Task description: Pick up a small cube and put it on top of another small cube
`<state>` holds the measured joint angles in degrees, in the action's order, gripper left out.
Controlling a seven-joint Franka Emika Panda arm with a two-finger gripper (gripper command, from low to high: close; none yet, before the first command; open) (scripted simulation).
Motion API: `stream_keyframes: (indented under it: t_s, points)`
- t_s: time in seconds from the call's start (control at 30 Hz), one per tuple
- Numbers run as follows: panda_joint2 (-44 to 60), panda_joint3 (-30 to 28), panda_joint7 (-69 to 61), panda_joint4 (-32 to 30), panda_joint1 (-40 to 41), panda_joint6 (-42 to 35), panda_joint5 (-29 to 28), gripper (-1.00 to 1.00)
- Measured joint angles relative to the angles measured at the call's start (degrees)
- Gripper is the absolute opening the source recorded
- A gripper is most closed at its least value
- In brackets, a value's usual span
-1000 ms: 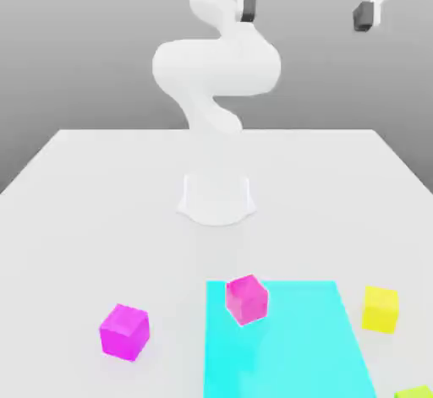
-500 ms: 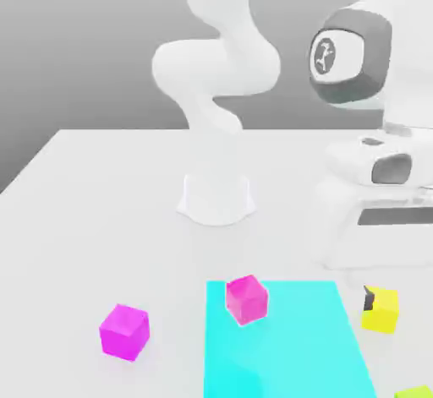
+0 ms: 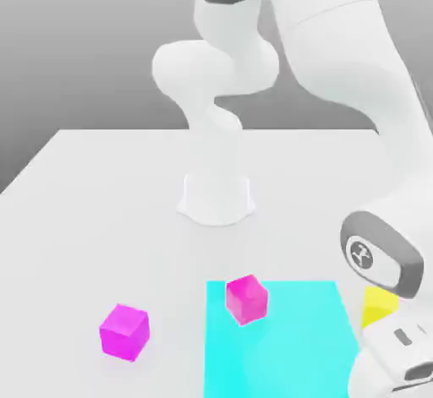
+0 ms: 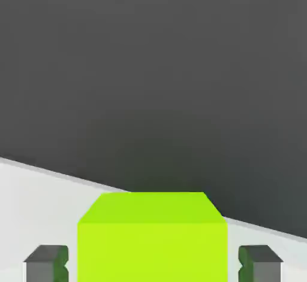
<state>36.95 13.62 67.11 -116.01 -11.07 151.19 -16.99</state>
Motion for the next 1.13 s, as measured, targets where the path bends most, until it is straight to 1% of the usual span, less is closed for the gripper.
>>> stream_keyframes:
  t_s: [0.1, 0.2, 0.27, 0.4, 0.57, 0.73, 0.83, 0.9, 1.03, 1.07, 1.13]
  points:
    - [0.08, -0.03, -0.03, 0.02, -0.05, 0.05, 0.05, -1.0]
    - [-5.04, 1.74, -1.44, -1.35, 1.26, -3.68, 2.1, -1.0]
    - [-8.69, 1.2, -0.09, -3.79, 3.03, -4.67, 4.5, -1.0]
    - [-15.4, -2.72, 6.8, -10.64, 7.55, -3.95, 9.69, -1.0]
    - [-23.12, -8.58, 17.04, -19.34, 12.76, -2.6, 14.64, -1.0]
    - [-30.47, -14.84, 28.78, -27.86, 17.63, -1.16, 17.15, -1.0]
    - [-35.12, -18.3, 37.26, -33.22, 23.5, -0.16, 17.24, -1.0]
    - [-34.63, -18.74, 40.61, -35.22, 25.94, 2.45, 17.4, -1.0]
    - [-27.64, -17.91, 40.63, -35.51, 25.63, 9.7, 18.94, -1.0]
    - [-26.45, -17.65, 40.4, -35.48, 25.79, 10.86, 19.28, 1.0]
    - [-26.45, -17.65, 40.4, -35.48, 25.79, 10.86, 19.28, 1.0]
